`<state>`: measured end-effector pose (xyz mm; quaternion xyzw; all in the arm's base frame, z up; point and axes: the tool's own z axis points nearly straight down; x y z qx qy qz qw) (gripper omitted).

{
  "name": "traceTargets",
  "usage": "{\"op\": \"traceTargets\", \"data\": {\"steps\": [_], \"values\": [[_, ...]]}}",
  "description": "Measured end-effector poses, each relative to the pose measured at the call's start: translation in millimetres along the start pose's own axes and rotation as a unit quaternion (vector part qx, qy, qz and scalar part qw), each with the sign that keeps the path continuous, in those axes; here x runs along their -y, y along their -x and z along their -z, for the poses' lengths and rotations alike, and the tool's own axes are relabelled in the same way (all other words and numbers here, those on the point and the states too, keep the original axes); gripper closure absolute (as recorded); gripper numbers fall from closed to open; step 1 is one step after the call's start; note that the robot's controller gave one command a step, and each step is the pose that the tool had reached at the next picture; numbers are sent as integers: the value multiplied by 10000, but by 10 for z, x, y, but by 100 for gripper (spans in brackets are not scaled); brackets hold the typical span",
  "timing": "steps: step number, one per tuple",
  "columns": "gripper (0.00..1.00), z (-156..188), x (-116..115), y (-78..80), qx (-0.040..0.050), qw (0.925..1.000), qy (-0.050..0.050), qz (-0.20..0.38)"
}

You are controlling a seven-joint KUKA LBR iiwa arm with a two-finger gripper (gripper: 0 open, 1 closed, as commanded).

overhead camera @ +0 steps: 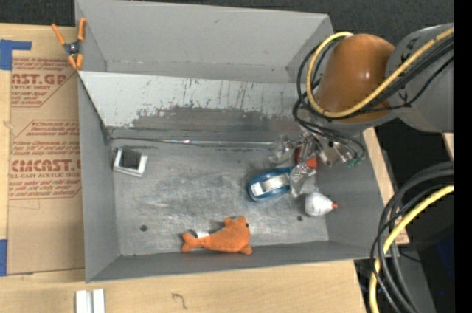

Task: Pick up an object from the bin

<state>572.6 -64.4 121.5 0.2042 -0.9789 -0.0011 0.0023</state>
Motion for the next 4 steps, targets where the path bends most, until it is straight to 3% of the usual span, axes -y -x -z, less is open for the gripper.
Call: {"op": "traceTargets", "data": {"steps": [4], "values": [[100,448,-11,1,16,10000,-11,0]]}}
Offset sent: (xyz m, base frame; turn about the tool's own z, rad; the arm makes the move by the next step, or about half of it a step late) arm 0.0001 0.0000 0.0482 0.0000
